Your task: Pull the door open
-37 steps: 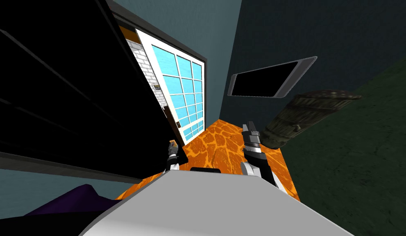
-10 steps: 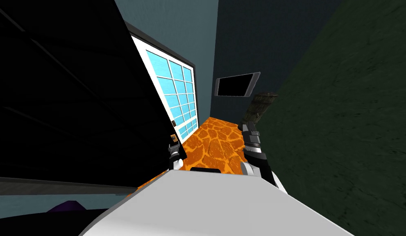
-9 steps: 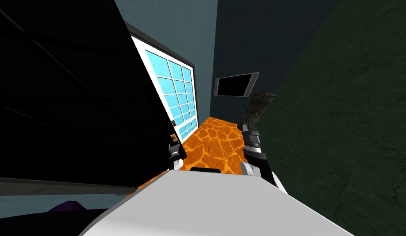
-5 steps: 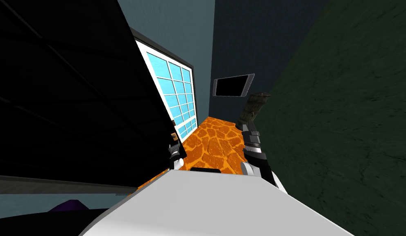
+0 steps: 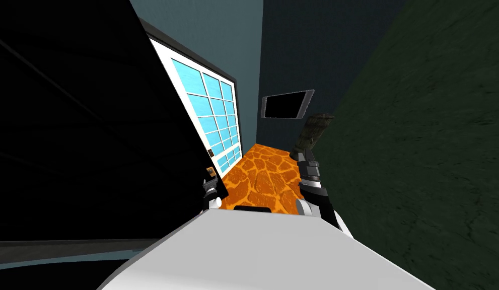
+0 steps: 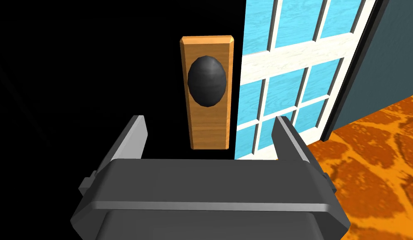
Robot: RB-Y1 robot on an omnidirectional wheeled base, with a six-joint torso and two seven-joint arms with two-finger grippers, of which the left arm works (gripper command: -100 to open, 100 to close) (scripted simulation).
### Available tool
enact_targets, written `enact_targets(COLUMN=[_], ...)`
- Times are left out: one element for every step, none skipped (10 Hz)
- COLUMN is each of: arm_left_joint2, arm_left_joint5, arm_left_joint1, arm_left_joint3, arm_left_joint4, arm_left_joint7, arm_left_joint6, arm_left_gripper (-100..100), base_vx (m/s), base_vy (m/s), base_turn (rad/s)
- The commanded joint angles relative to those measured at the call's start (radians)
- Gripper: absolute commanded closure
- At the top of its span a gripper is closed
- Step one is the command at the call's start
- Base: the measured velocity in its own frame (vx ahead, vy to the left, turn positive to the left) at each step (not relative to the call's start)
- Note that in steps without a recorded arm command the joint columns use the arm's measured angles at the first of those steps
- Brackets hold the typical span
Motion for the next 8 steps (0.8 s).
enact_targets(arm_left_joint2=[0.025,0.037,0.049,0.072,0.084,0.094,0.114,0.130], arm_left_joint5=[0.000,0.001,0.001,0.002,0.003,0.003,0.004,0.005], arm_left_joint1=[0.005,0.011,0.018,0.032,0.039,0.045,0.057,0.066], arm_left_joint3=[-0.006,-0.008,-0.010,-0.013,-0.015,-0.017,-0.021,-0.023], arm_left_joint4=[0.024,0.026,0.028,0.032,0.034,0.036,0.039,0.042], arm_left_joint7=[0.036,0.051,0.065,0.094,0.108,0.121,0.146,0.165], arm_left_joint6=[-0.012,-0.013,-0.014,-0.016,-0.016,-0.017,-0.019,-0.020], arm_left_gripper=[-100,-100,-100,-100,-100,-100,-100,-100], base_vx=[0.121,0.124,0.098,0.127,0.124,0.105,0.122,0.178], base_vy=[-0.012,-0.010,0.002,-0.009,-0.005,0.000,-0.001,0.015], base_turn=[-0.027,-0.018,-0.014,-0.029,-0.018,-0.014,-0.019,-0.028])
